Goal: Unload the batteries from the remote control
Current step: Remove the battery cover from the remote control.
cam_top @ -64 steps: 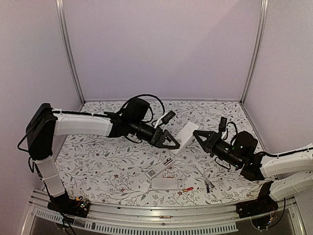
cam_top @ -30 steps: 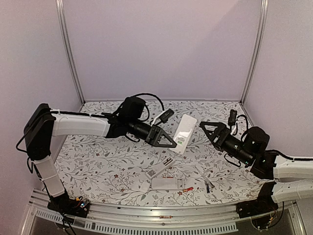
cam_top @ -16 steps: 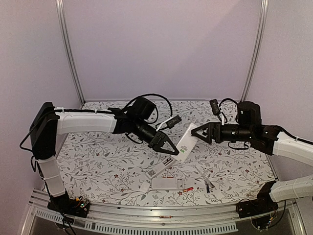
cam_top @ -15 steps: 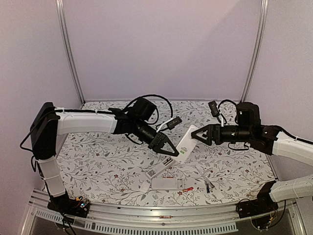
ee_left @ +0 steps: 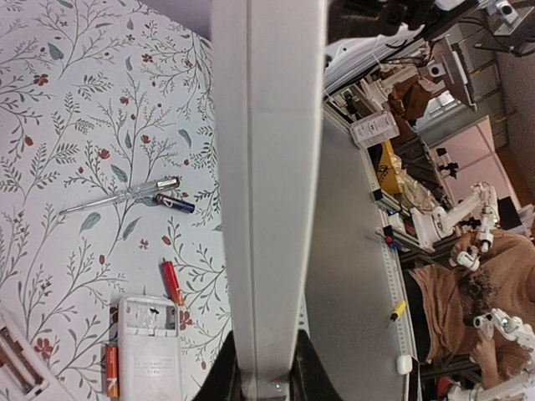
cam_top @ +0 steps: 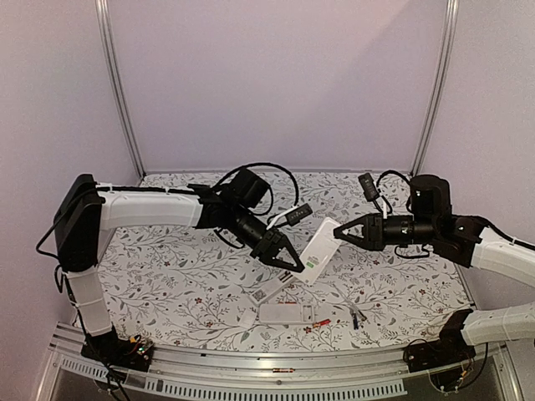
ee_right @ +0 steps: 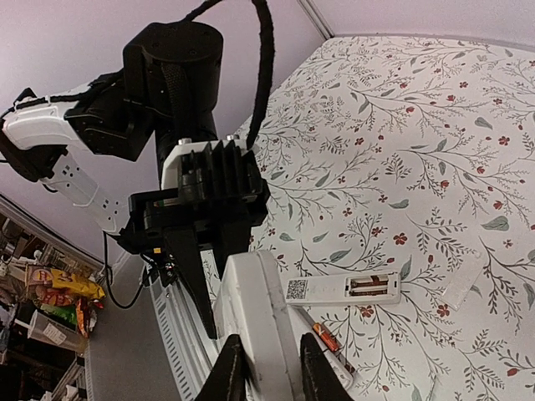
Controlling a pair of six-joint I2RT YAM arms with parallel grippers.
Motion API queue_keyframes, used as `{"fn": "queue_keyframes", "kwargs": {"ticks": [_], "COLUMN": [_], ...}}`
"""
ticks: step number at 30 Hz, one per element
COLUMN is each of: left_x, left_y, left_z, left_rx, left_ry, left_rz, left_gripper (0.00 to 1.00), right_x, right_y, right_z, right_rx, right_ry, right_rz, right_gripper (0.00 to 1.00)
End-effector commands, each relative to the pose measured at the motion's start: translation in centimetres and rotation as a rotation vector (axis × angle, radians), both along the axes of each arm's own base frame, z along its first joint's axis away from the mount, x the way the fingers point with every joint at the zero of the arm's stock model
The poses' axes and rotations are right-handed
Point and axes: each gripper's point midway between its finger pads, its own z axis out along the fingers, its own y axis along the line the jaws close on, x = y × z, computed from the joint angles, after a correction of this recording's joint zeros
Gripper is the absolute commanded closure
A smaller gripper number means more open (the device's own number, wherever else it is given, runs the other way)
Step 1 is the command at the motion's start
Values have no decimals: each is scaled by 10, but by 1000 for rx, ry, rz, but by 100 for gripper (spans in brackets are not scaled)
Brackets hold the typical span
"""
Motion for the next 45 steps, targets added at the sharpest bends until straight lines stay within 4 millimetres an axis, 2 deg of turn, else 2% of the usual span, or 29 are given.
{"fn": "queue_keyframes", "kwargs": {"ticks": [1, 10, 17, 22, 24, 40, 41, 43, 45], "left_x": [-15, -22, -22, -23, -22, -23, -23, -23, -23], "left_y": [-7, -7, -8, -8, -7, -8, -8, -8, -8], "left_z": [1, -1, 0, 0, 0, 1, 1, 1, 1], "left_rx": [8, 9, 6, 6, 6, 3, 2, 2, 2], "left_ry": [10, 4, -1, 2, 3, 6, 7, 8, 10], "left_rz": [-48, -75, -74, -76, -76, -78, -79, -81, -82], "left_gripper": [100, 100, 100, 100, 100, 100, 100, 100, 100], "right_x": [19, 20, 7, -4, -7, -9, -9, -7, -1], "right_y": [-15, -21, -12, -4, -3, 3, 3, 2, -1], "right_z": [-17, -14, -17, -23, -28, -33, -33, -34, -38], "right_rx": [-17, 83, 80, 29, 8, -6, -7, -14, -33], "right_ry": [32, 83, 91, 87, 91, 85, 86, 83, 83], "right_rz": [-128, -104, -1, 52, 64, 86, 85, 70, 29], "right_gripper": [88, 83, 65, 55, 54, 56, 59, 74, 85]}}
